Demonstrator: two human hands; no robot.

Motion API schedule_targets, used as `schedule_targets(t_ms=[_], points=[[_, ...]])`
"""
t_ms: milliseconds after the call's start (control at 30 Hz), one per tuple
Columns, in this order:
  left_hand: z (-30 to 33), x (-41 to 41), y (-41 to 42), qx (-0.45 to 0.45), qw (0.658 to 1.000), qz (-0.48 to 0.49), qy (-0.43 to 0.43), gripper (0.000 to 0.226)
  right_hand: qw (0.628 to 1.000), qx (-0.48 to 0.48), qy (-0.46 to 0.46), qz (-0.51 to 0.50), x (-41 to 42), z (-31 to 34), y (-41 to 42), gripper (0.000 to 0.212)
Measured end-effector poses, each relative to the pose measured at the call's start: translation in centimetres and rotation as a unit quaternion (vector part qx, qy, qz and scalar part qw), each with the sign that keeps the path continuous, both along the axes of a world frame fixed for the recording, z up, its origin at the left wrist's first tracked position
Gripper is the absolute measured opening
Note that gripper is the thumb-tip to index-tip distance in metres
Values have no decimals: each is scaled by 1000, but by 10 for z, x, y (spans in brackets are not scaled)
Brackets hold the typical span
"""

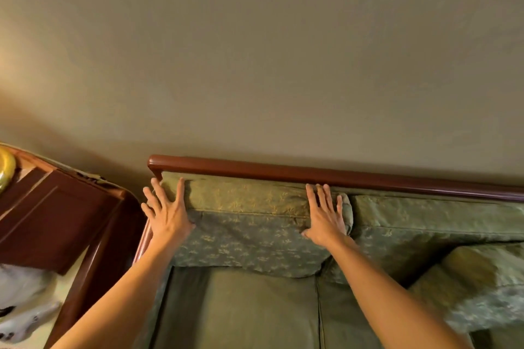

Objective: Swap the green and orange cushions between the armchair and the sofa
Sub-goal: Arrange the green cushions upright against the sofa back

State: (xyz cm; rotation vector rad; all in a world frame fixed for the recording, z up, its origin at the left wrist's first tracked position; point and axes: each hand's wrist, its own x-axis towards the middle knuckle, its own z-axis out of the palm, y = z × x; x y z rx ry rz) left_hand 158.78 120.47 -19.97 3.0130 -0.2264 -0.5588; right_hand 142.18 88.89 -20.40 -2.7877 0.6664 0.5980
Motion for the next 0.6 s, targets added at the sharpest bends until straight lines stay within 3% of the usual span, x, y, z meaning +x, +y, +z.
schedule_targets(t_ms=[200,400,600], points=[[50,-41,-58,-145,988,-23,56,105,976,111,-125,-143,-51,44,-1,120],[116,-139,-155,-331,934,-98,91,90,914,219,-245,-237,-122,109,-18,124],[135,-272,-214,-364,899,-188,153,79,863,280,-284,-311,-231,138,-37,120]])
